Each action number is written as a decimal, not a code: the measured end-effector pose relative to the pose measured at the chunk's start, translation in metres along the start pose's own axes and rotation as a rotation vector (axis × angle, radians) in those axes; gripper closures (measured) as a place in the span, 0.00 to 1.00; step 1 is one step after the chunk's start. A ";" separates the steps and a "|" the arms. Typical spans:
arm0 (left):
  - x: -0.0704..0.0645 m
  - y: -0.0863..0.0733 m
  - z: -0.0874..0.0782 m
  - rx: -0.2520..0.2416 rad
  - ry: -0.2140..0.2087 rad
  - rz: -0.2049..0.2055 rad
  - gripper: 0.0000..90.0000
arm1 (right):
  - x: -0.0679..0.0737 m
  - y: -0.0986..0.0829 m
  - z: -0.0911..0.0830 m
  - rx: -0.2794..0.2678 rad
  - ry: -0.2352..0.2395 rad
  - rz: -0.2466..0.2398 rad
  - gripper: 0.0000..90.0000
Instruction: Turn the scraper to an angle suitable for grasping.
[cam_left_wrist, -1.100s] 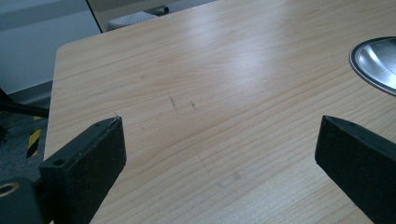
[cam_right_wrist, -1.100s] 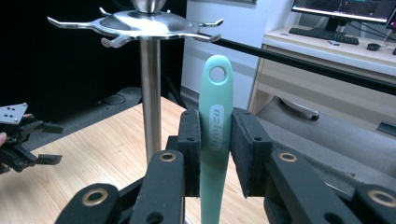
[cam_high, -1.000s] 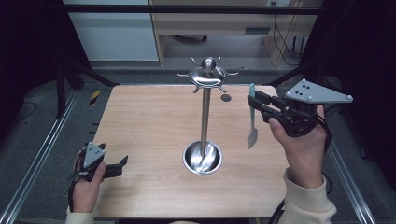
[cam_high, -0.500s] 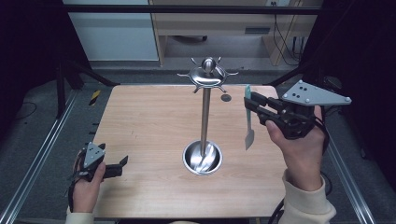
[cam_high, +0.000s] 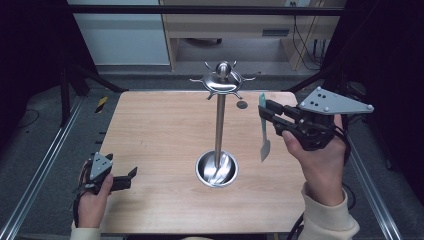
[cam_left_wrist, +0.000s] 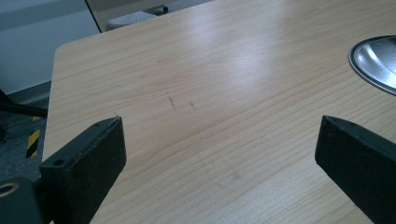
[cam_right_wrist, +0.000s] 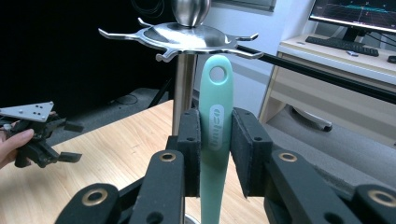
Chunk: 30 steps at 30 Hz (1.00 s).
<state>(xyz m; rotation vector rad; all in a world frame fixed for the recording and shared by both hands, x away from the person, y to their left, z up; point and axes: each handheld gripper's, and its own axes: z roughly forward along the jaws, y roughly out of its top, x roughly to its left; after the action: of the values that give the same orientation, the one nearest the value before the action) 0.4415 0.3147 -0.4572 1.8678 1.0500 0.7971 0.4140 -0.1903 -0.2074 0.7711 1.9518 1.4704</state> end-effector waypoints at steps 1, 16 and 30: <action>0.000 0.000 0.000 0.000 0.000 0.000 0.02 | 0.001 0.000 0.000 0.001 0.001 0.000 0.82; -0.001 0.000 0.000 0.002 -0.001 0.003 0.02 | 0.011 0.000 0.011 0.004 0.038 -0.006 0.82; 0.000 0.000 0.001 0.003 -0.002 0.003 0.02 | 0.022 0.001 0.019 -0.042 0.040 0.000 0.82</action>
<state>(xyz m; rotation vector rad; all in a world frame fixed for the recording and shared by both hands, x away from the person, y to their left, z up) 0.4417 0.3143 -0.4576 1.8727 1.0480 0.7949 0.4139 -0.1617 -0.2129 0.7289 1.9433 1.5331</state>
